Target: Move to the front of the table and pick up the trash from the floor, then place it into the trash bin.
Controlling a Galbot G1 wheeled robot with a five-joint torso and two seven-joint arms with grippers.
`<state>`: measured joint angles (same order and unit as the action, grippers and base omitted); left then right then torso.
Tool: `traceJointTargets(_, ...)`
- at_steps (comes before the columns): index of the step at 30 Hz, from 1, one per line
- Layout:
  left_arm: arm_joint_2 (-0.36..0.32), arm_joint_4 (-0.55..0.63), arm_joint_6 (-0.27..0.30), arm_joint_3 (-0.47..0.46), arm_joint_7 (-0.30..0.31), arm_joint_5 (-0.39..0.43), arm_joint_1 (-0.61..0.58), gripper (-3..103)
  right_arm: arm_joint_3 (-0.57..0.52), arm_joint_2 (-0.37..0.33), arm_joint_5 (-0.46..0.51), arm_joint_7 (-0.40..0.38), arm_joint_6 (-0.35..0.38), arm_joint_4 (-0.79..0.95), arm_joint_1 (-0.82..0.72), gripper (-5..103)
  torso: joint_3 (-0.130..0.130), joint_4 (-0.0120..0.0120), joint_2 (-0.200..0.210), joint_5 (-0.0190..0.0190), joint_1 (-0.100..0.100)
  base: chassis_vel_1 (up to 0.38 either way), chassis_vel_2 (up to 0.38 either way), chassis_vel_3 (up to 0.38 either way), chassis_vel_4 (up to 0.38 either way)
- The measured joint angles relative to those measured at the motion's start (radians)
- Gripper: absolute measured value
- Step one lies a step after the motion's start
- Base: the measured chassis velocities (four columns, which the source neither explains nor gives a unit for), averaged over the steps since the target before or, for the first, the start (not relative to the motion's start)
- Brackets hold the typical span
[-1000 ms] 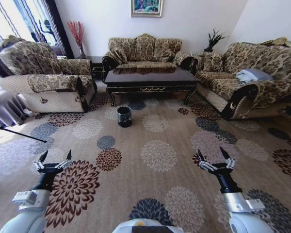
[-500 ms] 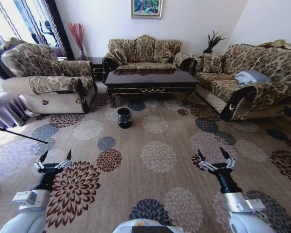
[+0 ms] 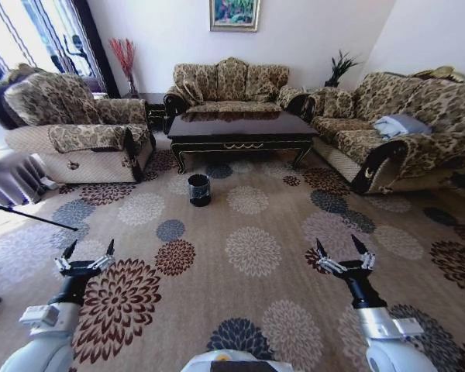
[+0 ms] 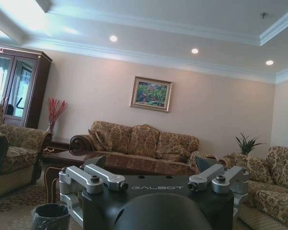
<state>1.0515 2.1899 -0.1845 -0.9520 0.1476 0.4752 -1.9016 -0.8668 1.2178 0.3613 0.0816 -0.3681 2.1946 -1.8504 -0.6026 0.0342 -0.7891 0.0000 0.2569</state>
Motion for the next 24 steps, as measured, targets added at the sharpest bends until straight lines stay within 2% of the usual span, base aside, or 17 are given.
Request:
traceJointTargets(17, 0.000, 0.000, 0.000, 0.000, 0.000, 0.000, 0.000, 100, 0.000, 0.000, 0.000, 0.000, 0.000, 0.000, 0.000, 100, -0.042, 0.0000, -0.072, 0.0000, 0.030, 0.000, 0.000, 0.000, 0.000)
traceJointTargets(24, 0.000, 0.000, 0.000, 0.000, 0.000, 0.000, 0.000, 100, 0.000, 0.000, 0.000, 0.000, 0.000, 0.000, 0.000, 100, -0.065, 0.0000, -0.113, 0.0000, 0.048, 0.000, 0.000, 0.000, 0.000)
